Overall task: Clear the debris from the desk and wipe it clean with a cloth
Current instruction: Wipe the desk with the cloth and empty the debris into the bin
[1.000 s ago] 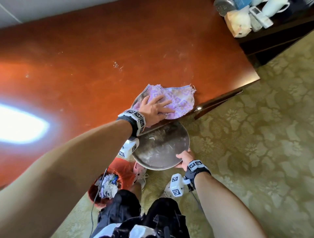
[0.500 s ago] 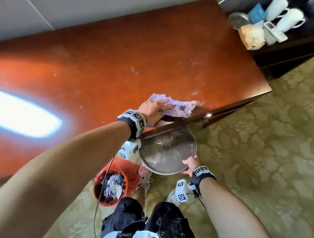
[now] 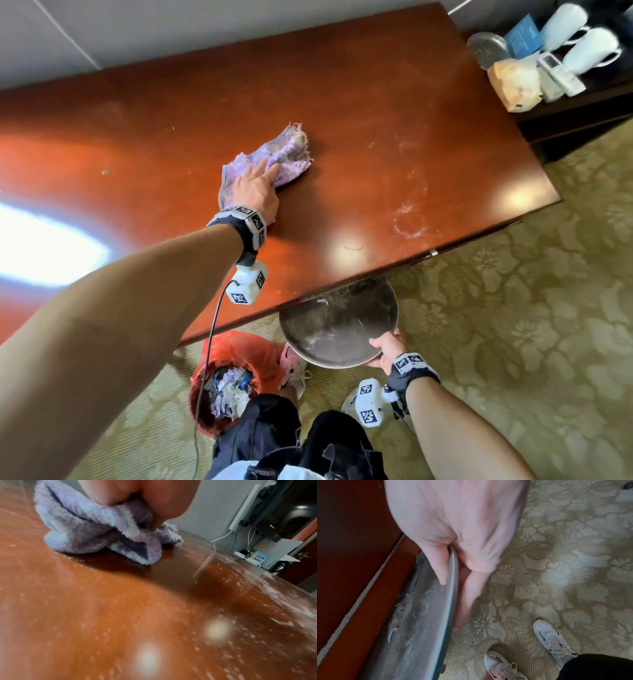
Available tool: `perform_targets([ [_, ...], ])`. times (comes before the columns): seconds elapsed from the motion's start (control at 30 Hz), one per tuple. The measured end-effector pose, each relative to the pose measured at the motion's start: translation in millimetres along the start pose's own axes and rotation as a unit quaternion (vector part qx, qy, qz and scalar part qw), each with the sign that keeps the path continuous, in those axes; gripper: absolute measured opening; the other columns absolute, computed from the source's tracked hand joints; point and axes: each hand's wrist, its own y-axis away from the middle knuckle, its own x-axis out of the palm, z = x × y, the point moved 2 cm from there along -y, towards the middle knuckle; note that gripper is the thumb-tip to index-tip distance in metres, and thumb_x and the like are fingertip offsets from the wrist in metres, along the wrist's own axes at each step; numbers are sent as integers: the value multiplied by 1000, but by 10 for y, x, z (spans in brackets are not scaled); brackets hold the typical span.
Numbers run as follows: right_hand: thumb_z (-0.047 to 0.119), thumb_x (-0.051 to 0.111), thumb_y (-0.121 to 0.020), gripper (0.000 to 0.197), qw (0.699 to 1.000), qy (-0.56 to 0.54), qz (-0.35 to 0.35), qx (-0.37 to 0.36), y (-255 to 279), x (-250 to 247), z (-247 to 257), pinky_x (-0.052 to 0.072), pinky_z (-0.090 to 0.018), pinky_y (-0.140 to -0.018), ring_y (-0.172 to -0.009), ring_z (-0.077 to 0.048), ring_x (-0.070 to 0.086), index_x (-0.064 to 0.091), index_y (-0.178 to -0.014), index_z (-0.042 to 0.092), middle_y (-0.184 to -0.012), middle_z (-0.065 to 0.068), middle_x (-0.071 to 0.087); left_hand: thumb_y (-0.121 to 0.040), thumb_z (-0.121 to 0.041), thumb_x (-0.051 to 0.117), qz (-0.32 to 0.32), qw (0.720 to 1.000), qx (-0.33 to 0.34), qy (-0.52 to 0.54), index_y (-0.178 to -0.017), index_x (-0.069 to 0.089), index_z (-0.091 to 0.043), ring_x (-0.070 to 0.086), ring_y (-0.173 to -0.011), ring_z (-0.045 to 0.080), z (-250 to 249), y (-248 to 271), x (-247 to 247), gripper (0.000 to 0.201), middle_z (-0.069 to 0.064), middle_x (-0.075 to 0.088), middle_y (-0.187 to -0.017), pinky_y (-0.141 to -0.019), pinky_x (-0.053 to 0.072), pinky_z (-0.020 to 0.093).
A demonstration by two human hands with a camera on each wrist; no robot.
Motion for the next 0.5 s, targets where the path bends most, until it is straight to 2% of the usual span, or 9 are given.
perform_targets([
  [0.07, -19, 44, -87, 62, 1000, -3, -2, 5, -7, 11, 5, 48, -63, -81, -123, -45, 49, 41, -138, 16, -142, -17, 46, -88, -7, 46, 8, 1000, 4, -18, -149, 32, -19, 22, -143, 32, 3, -62, -5, 64, 7, 23, -159, -112, 27, 47],
  [0.13, -19, 45, -88, 62, 1000, -3, -9, 11, -21, 6, 0, 48, -63, -83, -124, -45, 48, 41, -138, 16, -142, -16, 45, -90, -10, 47, 10, 999, 13, -37, -149, 29, -20, 21, -142, 30, 2, -139, -20, 63, 7, 21, -159, -110, 25, 48],
  [0.23, -19, 47, -88, 61, 1000, 2, -20, 12, -57, -18, -8, 47, -66, -90, -124, -44, 48, 41, -137, 17, -143, -15, 44, -98, -15, 38, 48, 997, 27, -45, -150, 28, -29, 11, -146, 25, -29, -202, -14, 55, -3, 19, -161, -115, 12, 53],
  [0.3, -18, 48, -87, 62, 1000, 4, -21, 13, -65, -28, -23, 46, -68, -90, -124, -44, 48, 41, -138, 18, -143, -16, 44, -102, -18, 31, 65, 996, 42, -44, -149, 29, -36, 6, -149, 23, -49, -179, -1, 51, -7, 18, -161, -116, 4, 54],
  [0.5, -17, 50, -88, 59, 1000, 12, -12, 2, -43, -28, -41, 50, -62, -86, -123, -44, 48, 42, -136, 16, -142, -17, 45, -104, -20, 31, 93, 989, 103, -50, -148, 31, -42, 3, -150, 19, -113, 93, 76, 49, -11, 17, -161, -117, -7, 54],
])
